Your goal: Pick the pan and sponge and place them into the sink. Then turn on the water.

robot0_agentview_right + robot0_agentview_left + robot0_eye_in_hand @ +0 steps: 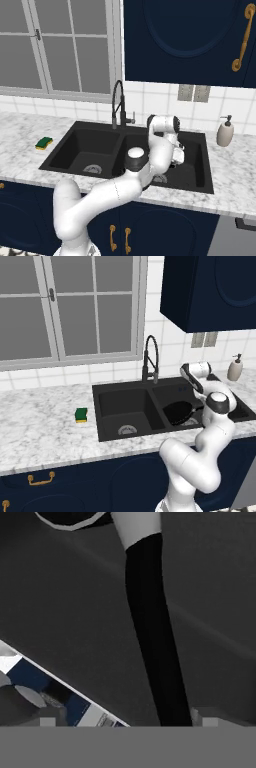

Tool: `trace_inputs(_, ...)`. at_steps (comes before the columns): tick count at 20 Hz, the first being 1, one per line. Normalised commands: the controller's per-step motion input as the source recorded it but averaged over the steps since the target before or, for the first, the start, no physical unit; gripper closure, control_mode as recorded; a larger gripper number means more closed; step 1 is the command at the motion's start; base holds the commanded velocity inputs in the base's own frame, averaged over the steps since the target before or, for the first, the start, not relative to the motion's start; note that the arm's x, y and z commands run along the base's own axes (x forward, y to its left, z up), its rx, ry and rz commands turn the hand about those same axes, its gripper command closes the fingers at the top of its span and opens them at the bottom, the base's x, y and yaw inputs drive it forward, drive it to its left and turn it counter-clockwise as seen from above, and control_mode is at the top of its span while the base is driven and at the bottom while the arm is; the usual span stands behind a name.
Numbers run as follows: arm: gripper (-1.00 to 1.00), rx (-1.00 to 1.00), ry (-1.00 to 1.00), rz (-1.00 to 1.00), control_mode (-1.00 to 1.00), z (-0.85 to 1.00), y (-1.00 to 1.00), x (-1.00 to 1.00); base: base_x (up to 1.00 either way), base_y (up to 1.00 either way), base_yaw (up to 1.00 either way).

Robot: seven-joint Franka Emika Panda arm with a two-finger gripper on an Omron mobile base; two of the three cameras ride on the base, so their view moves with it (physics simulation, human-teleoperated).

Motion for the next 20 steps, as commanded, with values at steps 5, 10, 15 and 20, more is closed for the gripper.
trace_inputs(5,-1.00,0.19,-0.36,0.17,-1.00,0.00,-0.29,0.00,0.00,0.00,0.00)
trace_inputs(10,-1.00,0.27,-0.55,0.10,-1.00,-0.01,-0.04,0.00,0.00,0.00,0.00)
trace_inputs(15,-1.00,0.31,-0.49,0.01,-1.00,-0.02,0.00,-0.06,0.00,0.00,0.00)
trace_inputs(20,-1.00,0.29,-0.48,0.00,-1.00,0.00,0.18,-0.27,0.00,0.00,0.00)
